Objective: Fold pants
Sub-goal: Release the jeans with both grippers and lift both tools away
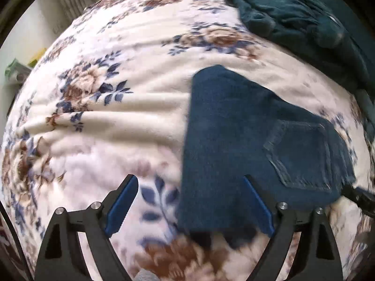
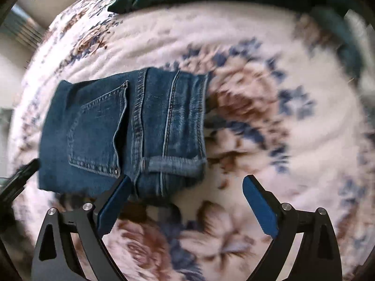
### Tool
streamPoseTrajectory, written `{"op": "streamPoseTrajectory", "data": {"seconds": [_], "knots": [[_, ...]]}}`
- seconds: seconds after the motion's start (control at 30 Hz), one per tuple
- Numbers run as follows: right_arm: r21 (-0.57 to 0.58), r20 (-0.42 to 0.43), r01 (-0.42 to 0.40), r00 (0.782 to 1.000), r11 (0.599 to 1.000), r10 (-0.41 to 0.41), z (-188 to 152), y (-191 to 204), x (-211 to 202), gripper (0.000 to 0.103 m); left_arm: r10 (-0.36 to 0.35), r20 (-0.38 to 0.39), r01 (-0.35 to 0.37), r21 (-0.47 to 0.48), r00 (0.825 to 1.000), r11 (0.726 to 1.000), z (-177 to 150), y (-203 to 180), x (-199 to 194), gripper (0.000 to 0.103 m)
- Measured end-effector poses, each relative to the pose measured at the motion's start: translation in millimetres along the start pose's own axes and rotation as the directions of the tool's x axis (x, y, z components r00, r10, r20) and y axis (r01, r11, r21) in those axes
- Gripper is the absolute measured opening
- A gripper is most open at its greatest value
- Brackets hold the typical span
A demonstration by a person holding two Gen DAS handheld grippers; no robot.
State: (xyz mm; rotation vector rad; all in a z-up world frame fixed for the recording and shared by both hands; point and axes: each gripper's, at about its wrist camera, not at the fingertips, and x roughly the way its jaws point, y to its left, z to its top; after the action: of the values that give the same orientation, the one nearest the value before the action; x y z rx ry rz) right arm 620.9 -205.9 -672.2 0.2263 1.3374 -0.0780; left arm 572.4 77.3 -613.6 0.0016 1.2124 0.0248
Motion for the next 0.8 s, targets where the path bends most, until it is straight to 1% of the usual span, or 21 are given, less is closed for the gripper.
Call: {"op": "streamPoseTrajectory", "data": {"seconds": [0.03, 0.13, 0.17, 0.23, 0.4, 0.57, 0.7, 0.8], "knots": [[-0.003, 0.014, 0.022, 1.000, 1.000, -0.022, -5, 3, -7, 0.098, 0.007, -0.007, -0.007, 0.011, 1.000, 1.000, -6, -4, -6, 0.091], [0.004, 0.024, 0.048, 0.999, 0.999, -0.048, -19, 13, -28, 0.098, 0.047, -0.004, -0.047, 0.032, 0.999, 0.998, -17, -14, -29, 0.091], [0.005, 0.027, 0.067, 0.997, 0.998, -0.067, -26, 15, -37, 0.098, 0.046, -0.004, -0.046, 0.030, 0.999, 0.998, -18, -16, -36, 0.091], [0.007, 0.044, 0.097, 0.994, 0.995, -0.097, -56, 2, -71, 0.098, 0.047, 0.006, -0.047, 0.021, 0.999, 0.999, -22, -18, -57, 0.091], [0.013, 0.101, 0.133, 0.986, 0.991, -0.134, -89, 6, -140, 0.098, 0.055, 0.063, -0.057, 0.035, 0.997, 0.998, -25, -20, -108, 0.091], [0.014, 0.174, 0.149, 0.973, 0.989, -0.149, -116, 5, -211, 0.098, 0.055, 0.133, -0.063, 0.053, 0.990, 0.997, -34, -24, -175, 0.091], [0.007, 0.234, 0.146, 0.962, 0.989, -0.144, -144, 5, -280, 0.098, 0.050, 0.199, -0.064, 0.067, 0.979, 0.996, -49, -26, -238, 0.091], [-0.009, 0.287, 0.168, 0.945, 0.986, -0.158, -167, 10, -332, 0.098, 0.042, 0.229, -0.060, 0.073, 0.972, 0.995, -62, -27, -279, 0.091]]}}
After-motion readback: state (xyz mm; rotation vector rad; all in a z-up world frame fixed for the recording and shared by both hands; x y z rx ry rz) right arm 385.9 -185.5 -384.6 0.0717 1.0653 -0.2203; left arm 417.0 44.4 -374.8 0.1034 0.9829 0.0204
